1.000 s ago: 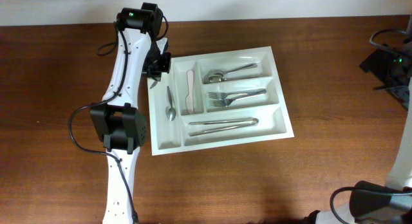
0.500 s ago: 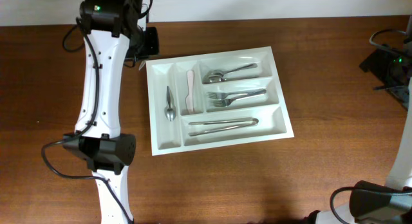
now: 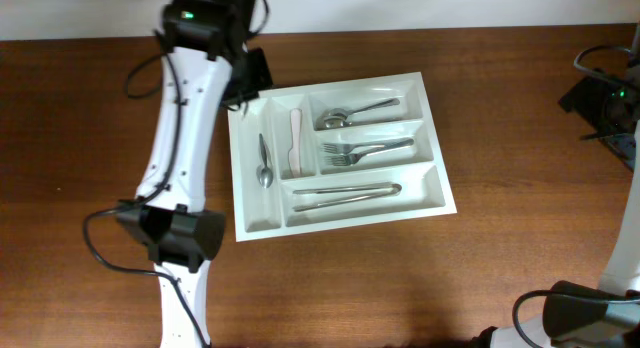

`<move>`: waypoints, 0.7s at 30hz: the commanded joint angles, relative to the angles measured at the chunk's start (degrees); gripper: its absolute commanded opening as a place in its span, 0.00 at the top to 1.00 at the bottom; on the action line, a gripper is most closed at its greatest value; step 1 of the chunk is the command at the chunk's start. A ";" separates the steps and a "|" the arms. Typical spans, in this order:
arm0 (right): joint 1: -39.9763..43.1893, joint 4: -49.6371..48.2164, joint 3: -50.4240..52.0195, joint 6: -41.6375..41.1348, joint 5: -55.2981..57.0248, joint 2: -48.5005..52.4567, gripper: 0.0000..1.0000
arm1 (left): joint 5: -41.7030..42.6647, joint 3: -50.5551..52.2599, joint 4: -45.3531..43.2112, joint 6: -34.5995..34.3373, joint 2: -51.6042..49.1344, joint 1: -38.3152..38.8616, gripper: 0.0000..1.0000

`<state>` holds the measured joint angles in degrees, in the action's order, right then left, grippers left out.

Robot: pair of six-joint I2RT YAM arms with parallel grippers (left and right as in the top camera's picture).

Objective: Pack container
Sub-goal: 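Carry the spoon with the left gripper into the tray's leftmost compartment, then lower the spoon beside the first spoon and open the left gripper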

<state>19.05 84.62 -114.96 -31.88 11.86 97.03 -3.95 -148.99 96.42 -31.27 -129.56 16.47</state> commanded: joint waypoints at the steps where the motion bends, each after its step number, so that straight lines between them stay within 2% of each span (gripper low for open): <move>1: 0.11 0.00 -0.22 0.13 0.15 0.09 0.01 | -6.62 7.26 -0.44 -6.29 -0.28 1.81 0.98; 12: 0.11 0.00 -0.22 0.13 0.15 0.09 0.01 | -3.30 27.10 -12.85 -9.29 -0.28 2.23 0.98; 21: 0.11 0.00 -0.22 0.13 0.13 0.09 0.01 | -0.63 30.91 -16.96 -8.98 -0.28 2.21 0.98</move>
<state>19.05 84.62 -114.96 -31.90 11.86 97.03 -5.50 -119.35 79.64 -39.75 -129.88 18.85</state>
